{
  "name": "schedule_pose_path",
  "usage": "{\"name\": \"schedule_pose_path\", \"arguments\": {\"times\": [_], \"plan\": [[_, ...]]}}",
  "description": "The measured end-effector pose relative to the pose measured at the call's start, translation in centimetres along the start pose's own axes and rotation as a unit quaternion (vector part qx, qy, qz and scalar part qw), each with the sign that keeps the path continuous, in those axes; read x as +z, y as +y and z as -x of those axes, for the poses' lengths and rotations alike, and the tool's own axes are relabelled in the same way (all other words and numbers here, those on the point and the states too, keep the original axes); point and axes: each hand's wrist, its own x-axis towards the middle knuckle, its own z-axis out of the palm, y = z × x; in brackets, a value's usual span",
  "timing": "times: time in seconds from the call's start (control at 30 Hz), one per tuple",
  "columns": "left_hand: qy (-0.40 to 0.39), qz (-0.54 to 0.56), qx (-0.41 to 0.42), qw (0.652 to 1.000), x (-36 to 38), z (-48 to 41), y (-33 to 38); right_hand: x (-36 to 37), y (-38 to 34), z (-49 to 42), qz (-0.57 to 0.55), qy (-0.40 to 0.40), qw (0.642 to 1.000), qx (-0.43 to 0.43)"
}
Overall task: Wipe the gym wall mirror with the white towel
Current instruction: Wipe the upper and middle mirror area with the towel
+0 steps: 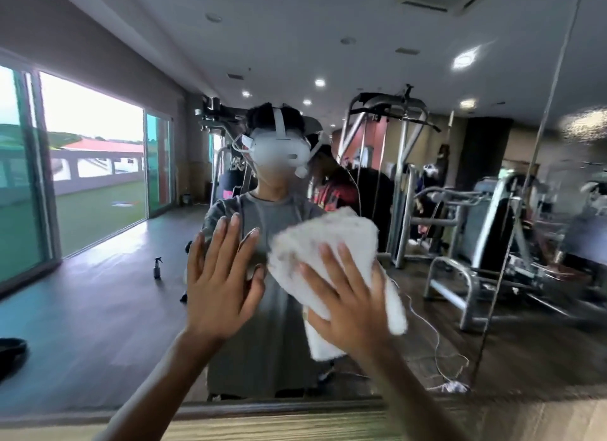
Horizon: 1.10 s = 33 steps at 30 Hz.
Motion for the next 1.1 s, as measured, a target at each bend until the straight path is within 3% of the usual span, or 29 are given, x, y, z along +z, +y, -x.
{"name": "schedule_pose_path", "arguments": {"times": [0.07,0.13,0.23,0.3,0.47,0.63,0.7,0.77,0.9,1.0,1.1], "plan": [[-0.008,-0.022,0.002,1.0,-0.6,0.6,-1.8,-0.1,2.4,3.0,-0.007,-0.01,0.999,0.034],[-0.007,-0.042,0.006,0.999,-0.7,0.6,-2.7,-0.4,4.5,2.5,-0.009,-0.004,0.989,0.149],[0.002,-0.061,0.0,0.998,-0.4,0.7,-2.3,-1.0,4.8,-3.9,-0.027,0.04,0.955,0.292],[0.005,-0.056,-0.004,0.998,-0.3,0.8,-2.2,-1.4,3.0,-9.0,-0.059,0.068,0.942,0.324],[0.003,-0.023,-0.016,1.0,-0.7,1.2,-2.6,-1.6,-3.9,-12.9,-0.039,0.06,0.983,0.171],[-0.027,-0.019,-0.092,0.995,-1.9,3.5,-4.7,0.6,-5.9,-3.3,-0.023,0.008,1.0,-0.003],[-0.042,-0.034,-0.11,0.993,-2.7,3.8,-6.2,0.7,-3.9,-0.4,-0.046,-0.007,0.999,0.026],[-0.046,-0.042,-0.14,0.988,-3.7,3.8,-8.0,0.1,-1.5,-0.3,-0.058,-0.006,0.99,0.126],[-0.077,-0.03,-0.186,0.979,-5.1,3.6,-10.5,-1.1,-0.6,-8.0,-0.074,0.04,0.953,0.291],[-0.085,-0.018,-0.221,0.971,-5.7,3.0,-10.9,-2.0,-4.0,-15.2,-0.096,0.065,0.95,0.288],[-0.084,-0.018,-0.214,0.973,-6.1,2.6,-11.6,-2.5,-9.3,-19.1,-0.075,0.063,0.977,0.187]]}}
